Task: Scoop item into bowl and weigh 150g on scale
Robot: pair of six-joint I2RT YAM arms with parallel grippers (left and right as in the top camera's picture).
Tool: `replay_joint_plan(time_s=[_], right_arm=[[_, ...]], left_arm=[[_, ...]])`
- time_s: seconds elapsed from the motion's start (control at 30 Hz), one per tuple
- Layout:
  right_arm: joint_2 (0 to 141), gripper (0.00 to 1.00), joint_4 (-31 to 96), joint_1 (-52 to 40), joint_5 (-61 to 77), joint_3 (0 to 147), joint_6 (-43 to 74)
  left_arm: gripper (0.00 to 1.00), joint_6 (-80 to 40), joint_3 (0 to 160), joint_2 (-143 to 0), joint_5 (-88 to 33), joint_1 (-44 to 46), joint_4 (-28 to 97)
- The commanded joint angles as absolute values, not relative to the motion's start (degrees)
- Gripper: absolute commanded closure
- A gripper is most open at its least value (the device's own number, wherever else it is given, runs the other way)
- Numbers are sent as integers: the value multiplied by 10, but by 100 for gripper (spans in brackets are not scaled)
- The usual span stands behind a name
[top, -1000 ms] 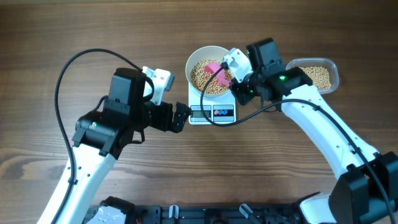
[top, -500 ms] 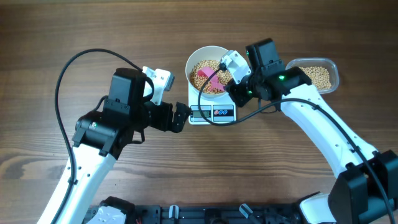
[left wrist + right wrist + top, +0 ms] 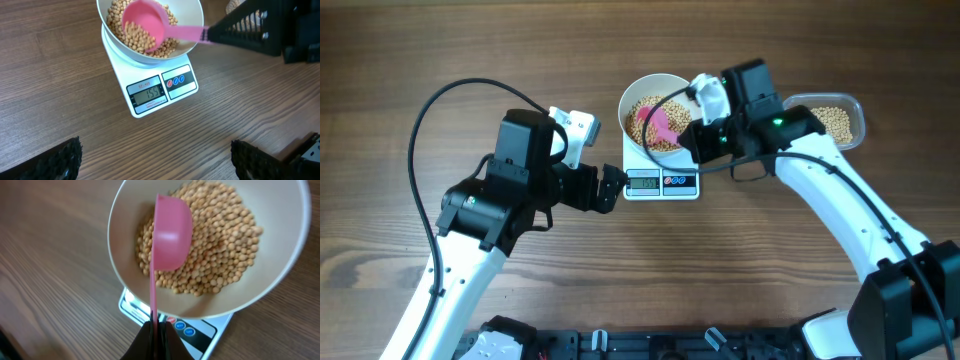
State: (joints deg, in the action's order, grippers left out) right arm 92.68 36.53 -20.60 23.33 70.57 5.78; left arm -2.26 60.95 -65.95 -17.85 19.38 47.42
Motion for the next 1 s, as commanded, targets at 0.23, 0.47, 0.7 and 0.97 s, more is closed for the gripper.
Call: replay_joint_plan(time_s=[0.23,0.47,0.7,0.97], right_arm=[[934,96,307,-112,398,706,229],[934,96,301,-53,478,706,251],[934,96,300,3,572,706,224],[934,96,213,44,706,706,224]], left_arm=[[0,-26,610,-656,-184,190,474],[0,-26,610,-656,-183,190,474],[0,-26,610,-656,-183,190,474],[0,-26,610,-656,-184,190,474]])
